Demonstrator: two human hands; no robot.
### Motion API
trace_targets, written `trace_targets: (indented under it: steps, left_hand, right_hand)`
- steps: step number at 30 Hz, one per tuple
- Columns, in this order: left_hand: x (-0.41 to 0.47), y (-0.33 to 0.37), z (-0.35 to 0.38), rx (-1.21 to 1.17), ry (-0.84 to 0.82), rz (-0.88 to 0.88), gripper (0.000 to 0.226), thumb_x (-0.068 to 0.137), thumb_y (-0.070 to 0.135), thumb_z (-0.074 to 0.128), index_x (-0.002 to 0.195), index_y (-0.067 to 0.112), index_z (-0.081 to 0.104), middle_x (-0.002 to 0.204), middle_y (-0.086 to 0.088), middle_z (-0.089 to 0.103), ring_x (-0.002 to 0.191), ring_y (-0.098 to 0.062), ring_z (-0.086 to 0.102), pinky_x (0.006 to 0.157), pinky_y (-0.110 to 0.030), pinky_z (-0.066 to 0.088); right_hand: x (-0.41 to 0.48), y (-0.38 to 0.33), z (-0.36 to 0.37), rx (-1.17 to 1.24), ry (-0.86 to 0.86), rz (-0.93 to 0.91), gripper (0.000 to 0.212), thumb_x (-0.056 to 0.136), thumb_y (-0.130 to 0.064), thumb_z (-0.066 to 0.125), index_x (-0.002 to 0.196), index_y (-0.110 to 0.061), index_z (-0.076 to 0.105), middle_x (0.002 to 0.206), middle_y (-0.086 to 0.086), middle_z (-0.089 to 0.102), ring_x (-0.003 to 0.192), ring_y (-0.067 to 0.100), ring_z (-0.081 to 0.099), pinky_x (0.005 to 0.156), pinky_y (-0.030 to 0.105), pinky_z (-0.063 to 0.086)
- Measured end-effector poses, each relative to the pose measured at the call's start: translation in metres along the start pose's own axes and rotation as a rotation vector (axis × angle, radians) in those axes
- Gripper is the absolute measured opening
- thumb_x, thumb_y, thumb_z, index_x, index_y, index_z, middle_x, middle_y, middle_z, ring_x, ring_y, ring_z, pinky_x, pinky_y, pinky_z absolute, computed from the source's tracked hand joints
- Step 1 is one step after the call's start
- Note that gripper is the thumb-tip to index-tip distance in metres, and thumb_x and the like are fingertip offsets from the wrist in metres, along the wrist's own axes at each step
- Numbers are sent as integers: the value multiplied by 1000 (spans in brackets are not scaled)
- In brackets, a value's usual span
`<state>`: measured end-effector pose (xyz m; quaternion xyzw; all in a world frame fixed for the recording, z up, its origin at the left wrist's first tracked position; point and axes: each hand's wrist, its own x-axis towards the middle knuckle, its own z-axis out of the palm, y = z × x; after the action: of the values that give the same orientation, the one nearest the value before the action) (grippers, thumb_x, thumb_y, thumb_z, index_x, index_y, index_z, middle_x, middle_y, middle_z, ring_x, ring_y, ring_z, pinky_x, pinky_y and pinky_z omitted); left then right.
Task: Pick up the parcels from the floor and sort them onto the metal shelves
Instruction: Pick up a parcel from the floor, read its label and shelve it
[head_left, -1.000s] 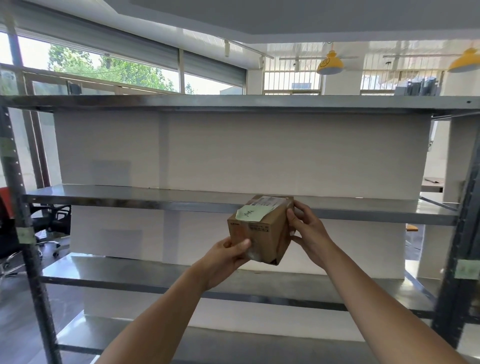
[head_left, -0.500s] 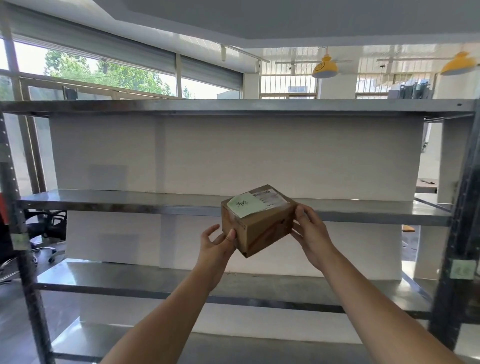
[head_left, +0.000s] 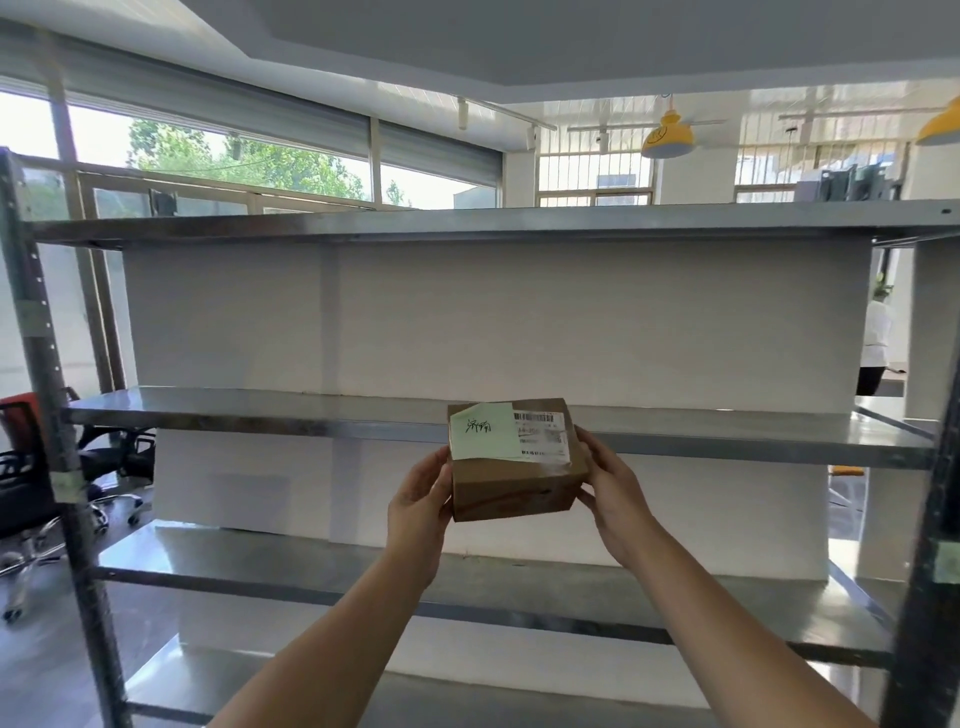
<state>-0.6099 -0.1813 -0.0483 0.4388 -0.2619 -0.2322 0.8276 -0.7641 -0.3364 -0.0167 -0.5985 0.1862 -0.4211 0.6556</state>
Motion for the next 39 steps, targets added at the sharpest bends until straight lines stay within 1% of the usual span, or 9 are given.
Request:
trace_targets:
  steps: [2,4,7,11,19,23,28,33,39]
  left_hand:
    - [3,-2,-2,66,72,-12,29,100,10,56,125,15,69,118,-8,74,113,-27,67,100,-45,54]
    - [5,-5,-6,67,133,-54,29,101,10,53,125,14,70,117,-10,73,114,-28,66,101,-43,53]
    - [7,-6,-11,33,191,-82,23,102,17,54,117,14,72,111,-11,75,111,-27,66,104,-40,50]
    - [10,-2,-27,-11,270,-83,29,101,24,57,122,9,69,112,-13,74,112,-28,65,109,-42,46]
    - [-26,13,-90,100,417,-31,35,94,31,65,124,14,71,121,-11,72,118,-29,63,107,-44,48]
    - [-50,21,-124,143,519,21,32,97,26,63,124,11,71,120,-12,74,116,-27,65,102,-38,50]
    - [-74,32,-149,157,628,43,20,99,16,59,114,12,73,98,-3,79,99,-18,69,94,-31,53]
    - [-81,45,-185,183,712,74,28,100,21,58,124,11,70,120,-13,73,112,-25,66,106,-40,49]
    - [-77,79,-234,100,807,150,30,99,30,58,119,11,69,116,-13,73,110,-28,67,107,-44,49]
  right_hand:
    - [5,7,3,-30,-68,3,33,104,-29,47,134,-32,60,130,-1,66,125,18,57,108,42,45]
    - [9,15,8,-25,-142,14,32,104,-31,45,131,-37,60,133,-3,65,129,17,54,115,45,38]
    - [13,24,18,-26,-201,22,32,104,-34,43,129,-44,60,136,-6,63,133,17,51,116,46,36]
    - [16,30,34,-22,-264,61,36,106,-29,40,111,-55,65,131,-7,66,129,16,55,114,44,40]
    - [14,71,90,16,-434,193,39,109,-27,30,131,-31,62,124,-3,70,120,14,62,109,37,45]
    - [-3,98,122,46,-522,263,39,109,-27,31,133,-28,61,125,1,70,116,15,65,101,33,51]
    - [-21,119,153,44,-626,335,40,109,-31,30,130,-29,64,115,-5,75,100,7,71,70,18,58]
    - [-21,128,200,84,-707,354,40,108,-27,31,130,-25,64,115,-3,75,111,16,69,92,34,56]
    - [-24,133,274,127,-802,337,40,109,-23,30,130,-24,64,119,-2,74,114,16,67,100,36,52]
